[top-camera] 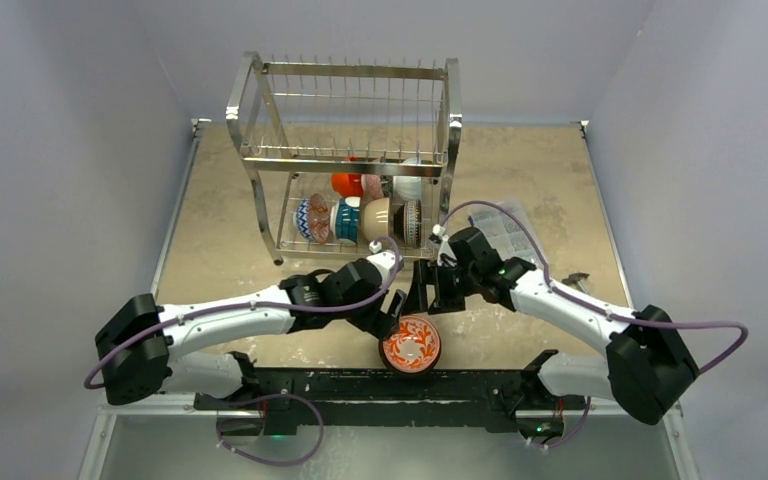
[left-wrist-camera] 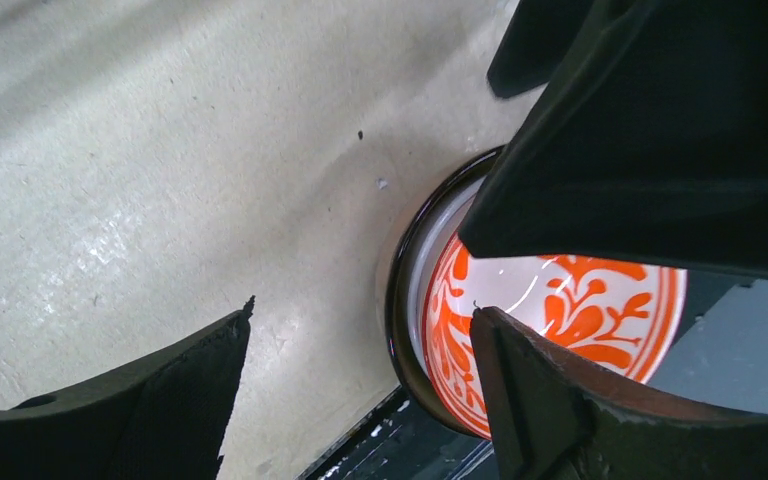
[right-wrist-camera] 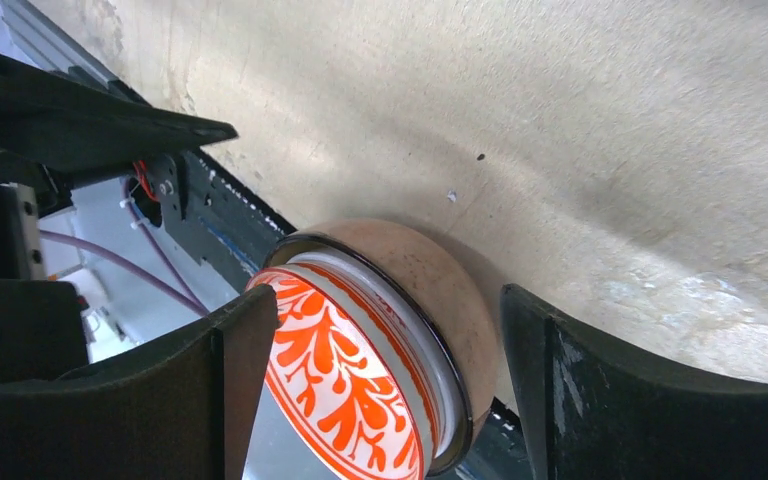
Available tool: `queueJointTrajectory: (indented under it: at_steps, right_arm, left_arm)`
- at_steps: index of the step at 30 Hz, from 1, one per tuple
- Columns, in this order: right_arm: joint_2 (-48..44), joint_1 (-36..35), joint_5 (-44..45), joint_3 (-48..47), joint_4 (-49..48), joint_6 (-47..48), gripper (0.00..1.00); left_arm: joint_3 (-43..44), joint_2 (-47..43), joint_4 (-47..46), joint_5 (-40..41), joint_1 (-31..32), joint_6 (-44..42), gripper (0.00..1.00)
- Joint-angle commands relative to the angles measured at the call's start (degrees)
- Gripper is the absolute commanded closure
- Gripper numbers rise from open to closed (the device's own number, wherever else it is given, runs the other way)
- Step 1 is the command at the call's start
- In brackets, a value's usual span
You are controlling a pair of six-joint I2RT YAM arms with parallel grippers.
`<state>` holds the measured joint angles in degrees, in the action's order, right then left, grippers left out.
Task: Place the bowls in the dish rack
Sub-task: Pick up the bowl from the center of the board.
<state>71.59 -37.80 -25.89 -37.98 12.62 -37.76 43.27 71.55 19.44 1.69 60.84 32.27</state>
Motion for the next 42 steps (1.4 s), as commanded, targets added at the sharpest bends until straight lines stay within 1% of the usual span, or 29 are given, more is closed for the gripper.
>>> queueJointTrajectory:
  at_steps: [1,5,8,11,15,19,21,23,30,32,34,38,42]
  right_arm:
    - [-4.3,0.4,3.5,-1.1,1.8,1.3,0.16]
    - [-8.2,0.4,4.1,0.7,3.7,0.2,0.17]
    - [-11.2,0.4,6.0,1.7,5.7,-0.5,0.18]
    - [-13.5,0.4,7.4,1.9,7.6,-0.9,0.19]
    - [-14.7,0.4,8.6,1.2,10.4,0.2,0.2]
    - [-16.3,0.4,9.5,0.7,13.4,1.3,0.21]
    - [-17.2,0.4,9.2,0.5,14.0,1.8,0.21]
    - [-17.9,0.4,9.2,0.2,14.1,2.9,0.21]
    - [-19.8,0.4,6.3,0.3,13.7,5.4,0.21]
    - [-19.3,0.4,5.4,0.5,12.9,5.7,0.23]
    - [-18.6,0.4,4.2,0.9,11.8,6.0,0.29]
    - [-17.8,0.4,2.3,1.4,9.6,6.6,0.37]
    - [-17.4,0.4,1.8,1.5,8.5,7.3,0.36]
  left_arm:
    - [3.5,2.5,0.5,2.7,3.0,-1.6,0.22]
    - [4.1,4.3,-1.3,3.7,5.7,-1.5,0.28]
    - [5.4,6.6,-0.1,7.1,7.7,-2.4,0.37]
    - [7.2,8.9,1.6,11.6,9.0,-2.3,0.5]
    - [9.5,10.9,2.5,16.1,11.0,-2.4,0.57]
    - [11.3,12.0,2.7,18.1,12.6,-3.4,0.74]
    - [11.5,12.1,2.6,19.1,13.0,-3.7,0.89]
    - [12.0,11.5,3.1,20.4,13.3,-3.5,0.99]
    - [13.4,7.6,3.9,21.4,13.4,-3.2,1.0]
    - [13.5,6.7,4.0,21.7,13.4,-3.0,1.0]
    - [13.9,6.0,4.5,22.0,13.4,-2.5,1.0]
    - [14.2,4.1,4.9,22.5,13.4,-1.5,1.0]
    - [14.0,2.5,5.0,24.9,13.3,0.4,1.0]
